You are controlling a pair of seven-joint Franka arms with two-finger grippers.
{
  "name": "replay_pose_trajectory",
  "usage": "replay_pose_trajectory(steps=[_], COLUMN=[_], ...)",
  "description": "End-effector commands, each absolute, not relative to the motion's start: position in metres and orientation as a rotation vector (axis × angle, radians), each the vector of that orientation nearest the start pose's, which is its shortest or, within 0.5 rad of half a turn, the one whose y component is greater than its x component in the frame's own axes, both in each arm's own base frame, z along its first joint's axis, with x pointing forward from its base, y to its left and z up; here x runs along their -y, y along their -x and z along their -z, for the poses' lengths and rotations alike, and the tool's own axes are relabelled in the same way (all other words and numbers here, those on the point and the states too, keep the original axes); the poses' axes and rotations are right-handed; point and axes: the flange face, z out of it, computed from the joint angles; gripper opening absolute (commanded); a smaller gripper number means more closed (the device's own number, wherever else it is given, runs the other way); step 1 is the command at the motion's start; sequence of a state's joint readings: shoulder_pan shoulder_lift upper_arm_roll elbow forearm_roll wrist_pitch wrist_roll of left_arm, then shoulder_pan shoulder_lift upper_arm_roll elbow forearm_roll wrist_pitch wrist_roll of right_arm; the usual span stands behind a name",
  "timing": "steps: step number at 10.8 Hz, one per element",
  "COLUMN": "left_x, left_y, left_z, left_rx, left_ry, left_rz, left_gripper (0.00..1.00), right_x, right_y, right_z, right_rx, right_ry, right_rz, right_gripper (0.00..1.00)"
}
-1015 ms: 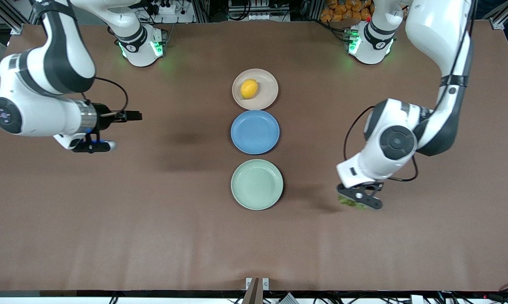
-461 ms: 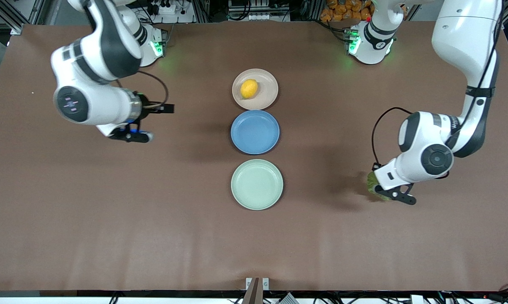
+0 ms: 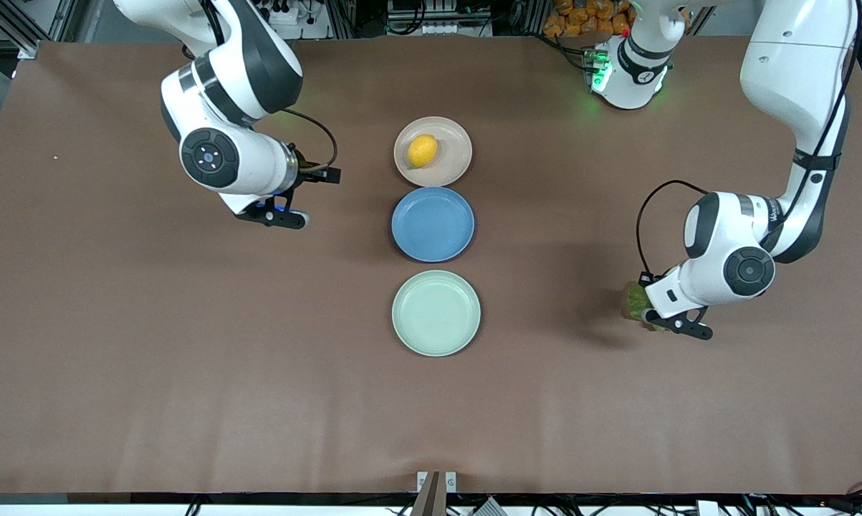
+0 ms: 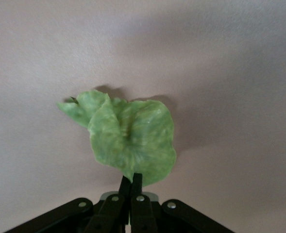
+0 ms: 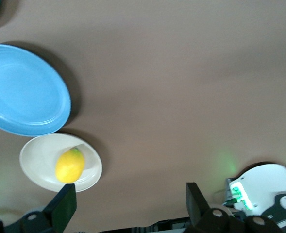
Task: Pick lemon and lettuce from plates
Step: 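Place the lettuce on the table while the right gripper reaches the lemon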
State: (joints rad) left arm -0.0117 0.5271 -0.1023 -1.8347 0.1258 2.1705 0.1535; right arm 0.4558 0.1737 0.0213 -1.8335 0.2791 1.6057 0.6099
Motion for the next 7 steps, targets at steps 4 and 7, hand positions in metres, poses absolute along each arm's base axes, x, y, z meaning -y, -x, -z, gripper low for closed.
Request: replay_pose_trajectory(steps=[4,7], left_x=[0.062,0.058], left_y=[-0.628,-0.638], left_z=[-0.239,-0.283], left_rx=[-0.525,-0.511], left_ry=[3.073,3.063], left_rz=[-0.250,-0.163], left_gripper=[1.00,1.00], right_x=[-0.376,-0.408], right_y=[-0.436,-0.418], right_z=[-0.399,-0.375], right_rx=[-0.384,-0.458], right_ry=[2.982,3.015], right_rz=[-0.762,-0.755], right_gripper=[1.00,1.00])
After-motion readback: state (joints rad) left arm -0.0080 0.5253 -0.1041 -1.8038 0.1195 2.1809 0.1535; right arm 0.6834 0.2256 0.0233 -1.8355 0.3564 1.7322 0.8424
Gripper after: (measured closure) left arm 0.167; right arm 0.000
